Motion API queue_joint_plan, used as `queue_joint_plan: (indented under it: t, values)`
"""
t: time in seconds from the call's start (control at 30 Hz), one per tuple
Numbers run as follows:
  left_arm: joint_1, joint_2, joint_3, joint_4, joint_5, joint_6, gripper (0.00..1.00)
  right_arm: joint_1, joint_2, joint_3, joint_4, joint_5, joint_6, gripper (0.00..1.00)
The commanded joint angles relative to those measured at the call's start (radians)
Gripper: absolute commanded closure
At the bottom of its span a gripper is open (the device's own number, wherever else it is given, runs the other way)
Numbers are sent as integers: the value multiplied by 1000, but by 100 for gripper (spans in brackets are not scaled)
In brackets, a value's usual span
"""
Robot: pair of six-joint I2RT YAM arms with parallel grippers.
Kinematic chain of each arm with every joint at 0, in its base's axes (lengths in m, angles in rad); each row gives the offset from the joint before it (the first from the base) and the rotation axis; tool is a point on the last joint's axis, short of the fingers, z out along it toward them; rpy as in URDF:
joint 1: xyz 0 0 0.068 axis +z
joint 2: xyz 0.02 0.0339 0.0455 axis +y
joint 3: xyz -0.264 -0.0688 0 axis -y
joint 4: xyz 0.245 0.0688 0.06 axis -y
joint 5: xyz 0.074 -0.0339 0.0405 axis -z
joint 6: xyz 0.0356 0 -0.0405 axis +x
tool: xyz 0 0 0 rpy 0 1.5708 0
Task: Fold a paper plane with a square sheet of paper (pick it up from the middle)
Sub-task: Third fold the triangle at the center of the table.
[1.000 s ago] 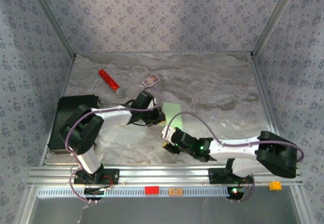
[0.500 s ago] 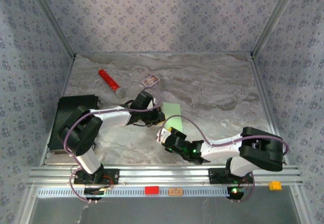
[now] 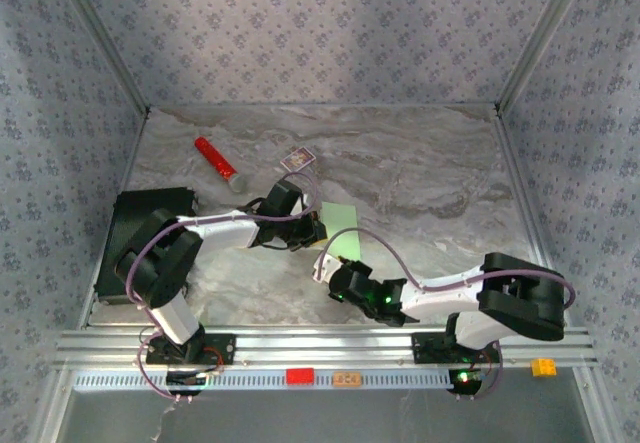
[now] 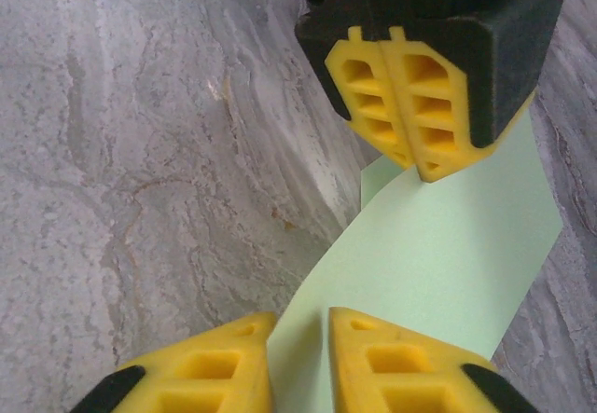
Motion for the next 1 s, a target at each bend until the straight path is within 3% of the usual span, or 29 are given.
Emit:
queue_joint_plan:
  t: [0.0, 0.27, 0.67, 0.8, 0.97]
  values:
    - [6, -24, 2, 6, 14, 0, 100, 2, -17, -17, 14, 19, 23, 78]
    - [7, -23, 2, 3, 11, 0, 100, 1, -15, -13, 13, 25, 25, 82]
    - [7, -25, 2, -9, 2, 5, 99, -4, -18, -11, -8, 35, 47, 99]
    - [7, -36, 2, -45, -27, 17, 87, -10, -30, -7, -26, 20, 71, 100]
    - [10, -76, 35, -204, -131, 76, 61, -70, -71, 0, -88, -108, 170, 100]
